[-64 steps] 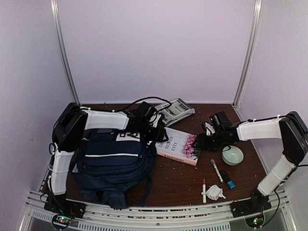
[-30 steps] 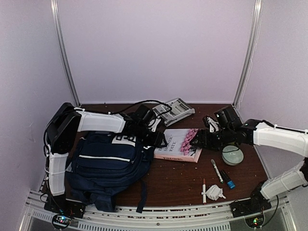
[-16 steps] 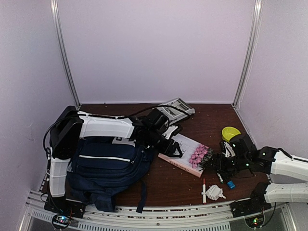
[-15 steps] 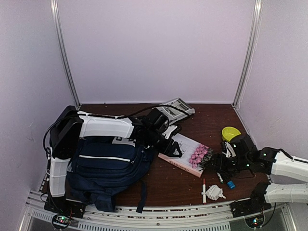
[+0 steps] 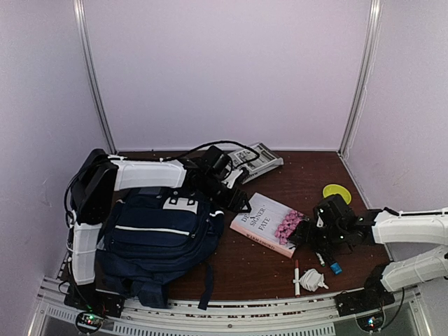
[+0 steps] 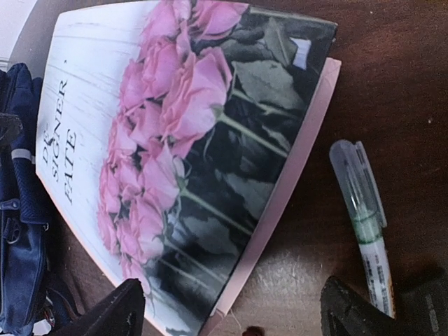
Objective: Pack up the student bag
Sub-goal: Move the book to the center of the board, then adjust the book at the center of the board.
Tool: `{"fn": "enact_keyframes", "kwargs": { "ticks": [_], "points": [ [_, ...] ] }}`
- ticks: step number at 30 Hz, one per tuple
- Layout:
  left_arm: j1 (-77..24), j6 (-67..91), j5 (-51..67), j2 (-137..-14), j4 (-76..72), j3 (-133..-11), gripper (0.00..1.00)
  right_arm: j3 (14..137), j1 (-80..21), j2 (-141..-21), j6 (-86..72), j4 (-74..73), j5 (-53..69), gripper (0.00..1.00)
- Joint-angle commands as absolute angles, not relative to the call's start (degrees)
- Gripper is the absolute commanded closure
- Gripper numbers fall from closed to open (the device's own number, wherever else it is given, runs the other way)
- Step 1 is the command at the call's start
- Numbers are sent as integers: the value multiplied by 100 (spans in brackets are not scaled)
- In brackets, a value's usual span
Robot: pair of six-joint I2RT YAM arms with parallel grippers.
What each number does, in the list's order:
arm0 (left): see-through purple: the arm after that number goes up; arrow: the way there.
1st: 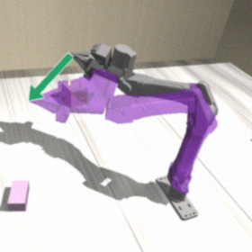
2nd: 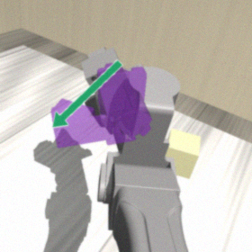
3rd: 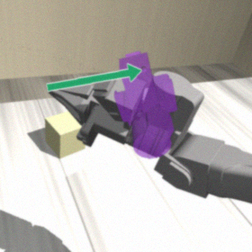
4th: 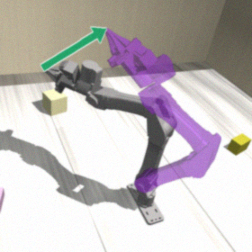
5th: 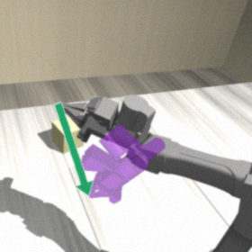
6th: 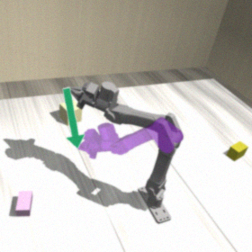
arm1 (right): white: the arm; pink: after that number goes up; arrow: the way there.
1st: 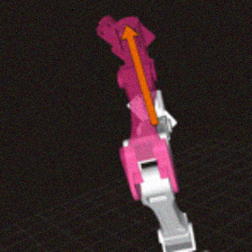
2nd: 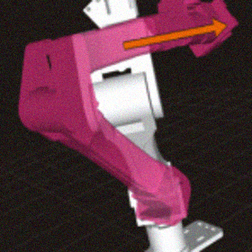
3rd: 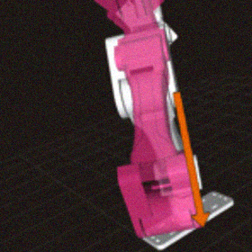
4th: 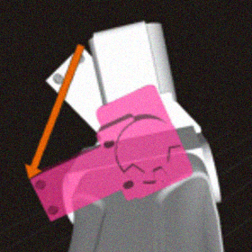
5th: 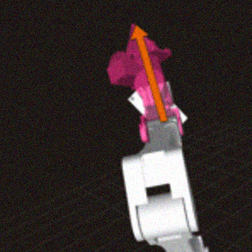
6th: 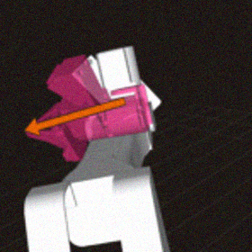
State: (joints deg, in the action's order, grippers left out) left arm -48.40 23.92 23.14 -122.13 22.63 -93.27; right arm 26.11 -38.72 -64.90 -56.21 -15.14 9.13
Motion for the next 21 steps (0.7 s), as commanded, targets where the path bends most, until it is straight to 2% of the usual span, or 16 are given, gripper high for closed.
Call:
{"fn": "enact_keyframes", "kwargs": {
  "ticks": [1, 5, 9, 15, 21],
  "points": [
    [-4878, 2404, 2315, -12584, 2250, -9568, 33, 2836, -3841, -7131, -5734, -805, 820, 12],
    [-4927, 2409, 2329, -12812, 2242, -9553, 34, 2655, -3834, -7486, -5882, -357, 572, 13],
    [-4917, 2458, 2359, -13053, 2288, -9540, 39, 2753, -3814, -7833, -5742, -23, 727, 13],
    [-4753, 2873, 2746, -13112, 1682, -9144, 61, 3211, -3802, -7808, -5371, 25, 878, 13],
    [-4703, 2896, 2763, -13113, 1626, -9064, 61, 3432, -3745, -7696, -5372, 751, 1558, 14]
  ]
}}
